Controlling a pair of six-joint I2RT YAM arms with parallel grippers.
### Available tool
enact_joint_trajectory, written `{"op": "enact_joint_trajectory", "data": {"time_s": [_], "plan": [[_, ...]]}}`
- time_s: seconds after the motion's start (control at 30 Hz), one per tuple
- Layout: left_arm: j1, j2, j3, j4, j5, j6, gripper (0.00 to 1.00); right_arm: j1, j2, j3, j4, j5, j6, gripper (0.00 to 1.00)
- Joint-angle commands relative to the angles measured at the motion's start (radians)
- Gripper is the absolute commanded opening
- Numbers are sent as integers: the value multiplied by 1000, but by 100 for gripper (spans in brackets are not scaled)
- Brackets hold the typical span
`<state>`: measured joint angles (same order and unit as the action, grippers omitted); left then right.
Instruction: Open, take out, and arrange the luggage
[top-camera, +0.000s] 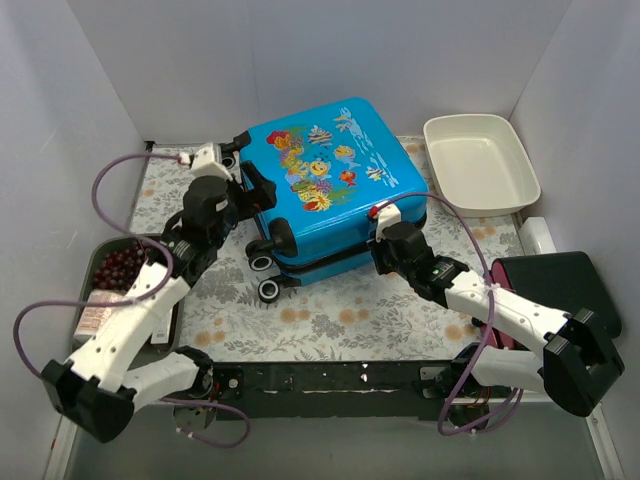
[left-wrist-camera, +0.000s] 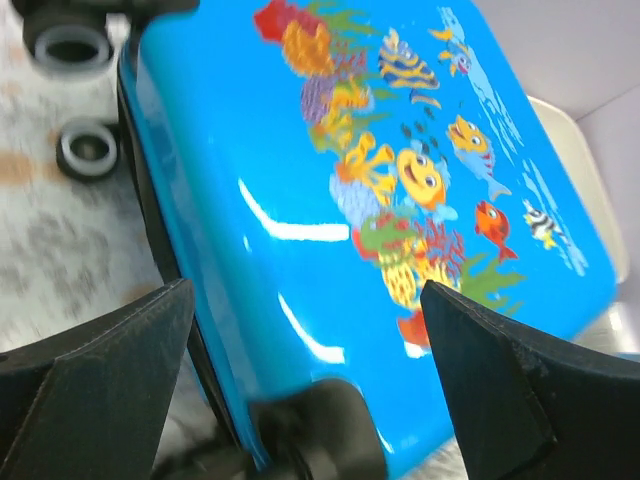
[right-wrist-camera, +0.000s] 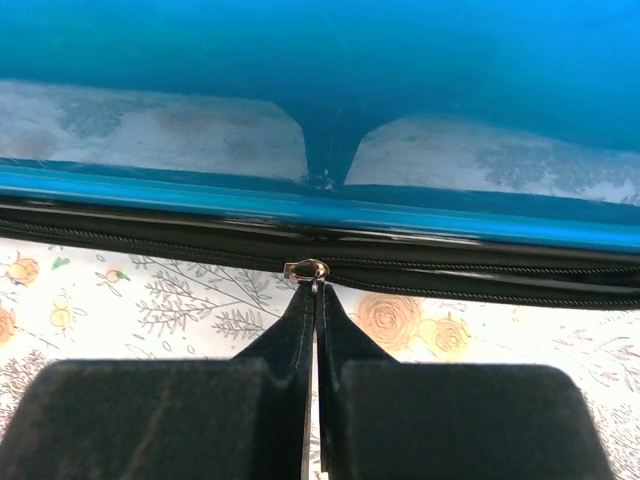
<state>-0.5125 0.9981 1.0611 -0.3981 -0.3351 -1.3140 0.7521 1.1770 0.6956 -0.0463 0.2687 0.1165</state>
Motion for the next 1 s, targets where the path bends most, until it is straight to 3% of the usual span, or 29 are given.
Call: {"op": "enact_joint_trajectory", "data": {"time_s": [0.0,0.03,0.07,0.17,0.3,0.5,0.77,0.97], "plan": [[119,83,122,235,218,450,98,-39,-50,-27,2,20,-57,1],[161,95,144,276,366,545,98,-39,-54,-33,9,-15,-75,1],[257,118,158,280,451,588,98,-39,-53,-36,19,-31,-78,1],[386,201,217,268,681,735,98,-39,-51,-45,34,-81,-86,1],[437,331,249,196,928,999,98,-39,-57,-51,37,-126,-95,1],[494,508,362,98,956,1251,98,-39,-59,-54,30,-144,-112,1],[548,779,502,4,912,1285,98,-37,-62,-61,16,-155,-115,1],[548,873,580,7,863,1300,98,-37,-57,-61,26,-181,-113,1]]}}
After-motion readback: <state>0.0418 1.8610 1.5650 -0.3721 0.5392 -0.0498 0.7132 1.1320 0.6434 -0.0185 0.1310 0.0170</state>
